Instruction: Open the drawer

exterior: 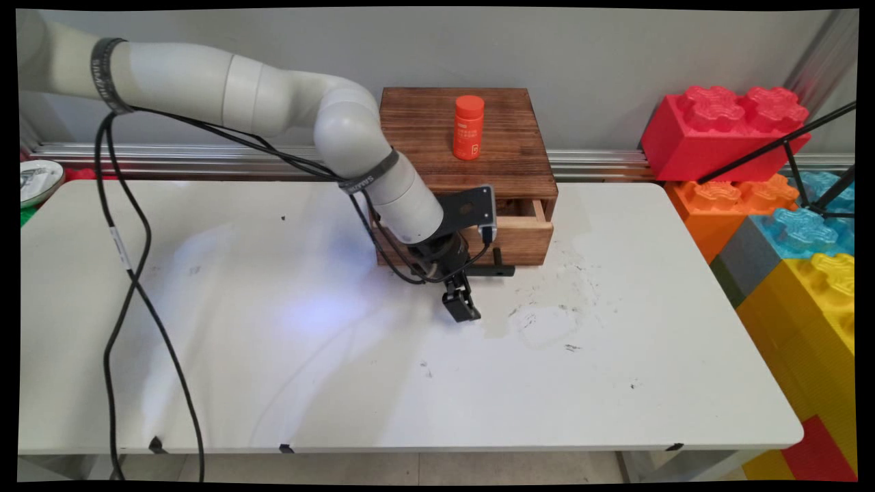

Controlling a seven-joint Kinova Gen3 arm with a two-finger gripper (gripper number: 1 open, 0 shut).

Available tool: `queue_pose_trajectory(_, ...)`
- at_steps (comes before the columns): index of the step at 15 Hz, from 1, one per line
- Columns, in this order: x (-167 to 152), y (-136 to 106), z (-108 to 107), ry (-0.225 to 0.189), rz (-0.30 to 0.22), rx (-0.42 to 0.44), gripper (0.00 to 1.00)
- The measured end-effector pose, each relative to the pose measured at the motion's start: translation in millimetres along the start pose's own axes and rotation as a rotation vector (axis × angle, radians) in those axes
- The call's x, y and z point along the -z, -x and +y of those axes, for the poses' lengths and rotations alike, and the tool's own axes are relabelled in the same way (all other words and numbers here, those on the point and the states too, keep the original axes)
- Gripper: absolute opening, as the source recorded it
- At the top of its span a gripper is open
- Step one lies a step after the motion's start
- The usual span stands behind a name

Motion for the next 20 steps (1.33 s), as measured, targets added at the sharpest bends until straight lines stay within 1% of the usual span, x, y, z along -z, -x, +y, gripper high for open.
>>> queue_pose_trajectory(8,17.3,6.3,42.4,0.041,0.004,-0.019,1.0)
queue_pose_trajectory(20,36.4,2.9,102.2,0.083,0.043,-0.016,1.0)
